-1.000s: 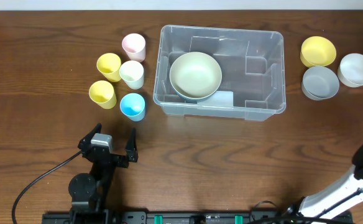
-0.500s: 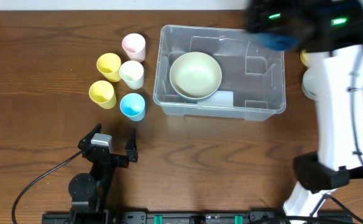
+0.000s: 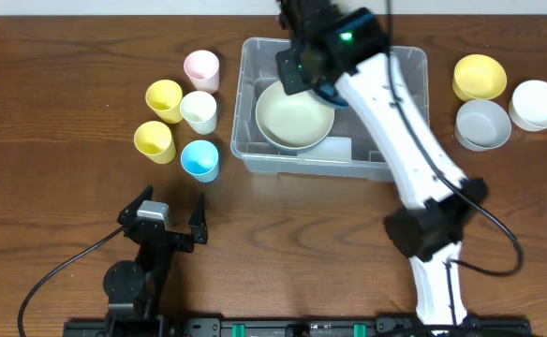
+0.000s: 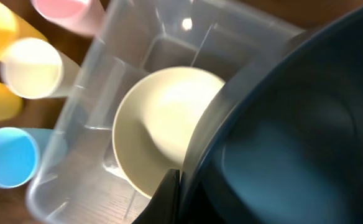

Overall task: Pack container
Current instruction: 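Grasp the second dark blue bowl and place it into the bin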

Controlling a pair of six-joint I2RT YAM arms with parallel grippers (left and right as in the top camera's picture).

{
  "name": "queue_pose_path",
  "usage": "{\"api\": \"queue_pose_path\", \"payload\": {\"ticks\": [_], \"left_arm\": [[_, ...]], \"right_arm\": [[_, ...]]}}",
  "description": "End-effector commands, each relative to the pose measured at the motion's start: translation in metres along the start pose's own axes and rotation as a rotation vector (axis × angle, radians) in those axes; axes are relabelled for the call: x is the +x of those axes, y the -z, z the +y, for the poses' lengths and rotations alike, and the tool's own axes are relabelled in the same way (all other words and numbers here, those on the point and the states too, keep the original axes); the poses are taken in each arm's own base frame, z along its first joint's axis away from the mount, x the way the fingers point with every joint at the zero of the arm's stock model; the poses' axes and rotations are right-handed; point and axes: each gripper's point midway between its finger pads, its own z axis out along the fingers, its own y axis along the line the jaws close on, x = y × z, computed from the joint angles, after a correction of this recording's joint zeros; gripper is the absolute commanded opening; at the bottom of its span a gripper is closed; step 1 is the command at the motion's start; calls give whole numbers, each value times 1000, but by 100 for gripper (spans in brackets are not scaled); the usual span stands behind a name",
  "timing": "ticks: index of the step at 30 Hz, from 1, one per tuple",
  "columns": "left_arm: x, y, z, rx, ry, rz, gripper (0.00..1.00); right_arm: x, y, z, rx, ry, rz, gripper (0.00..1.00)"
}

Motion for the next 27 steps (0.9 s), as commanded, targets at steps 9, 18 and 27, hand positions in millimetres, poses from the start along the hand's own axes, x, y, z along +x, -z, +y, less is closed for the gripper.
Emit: {"api": "queue_pose_path", "payload": {"ticks": [9, 18, 27], "left_arm": [[16, -1, 3, -8, 2, 38, 98], [16, -1, 3, -8, 2, 38, 98], [16, -1, 3, -8, 2, 38, 98]], "right_arm": [[27, -56, 37, -31, 31, 125, 1], [30, -61, 48, -37, 42, 129, 1], [30, -60, 58, -49, 51, 116, 1]]}}
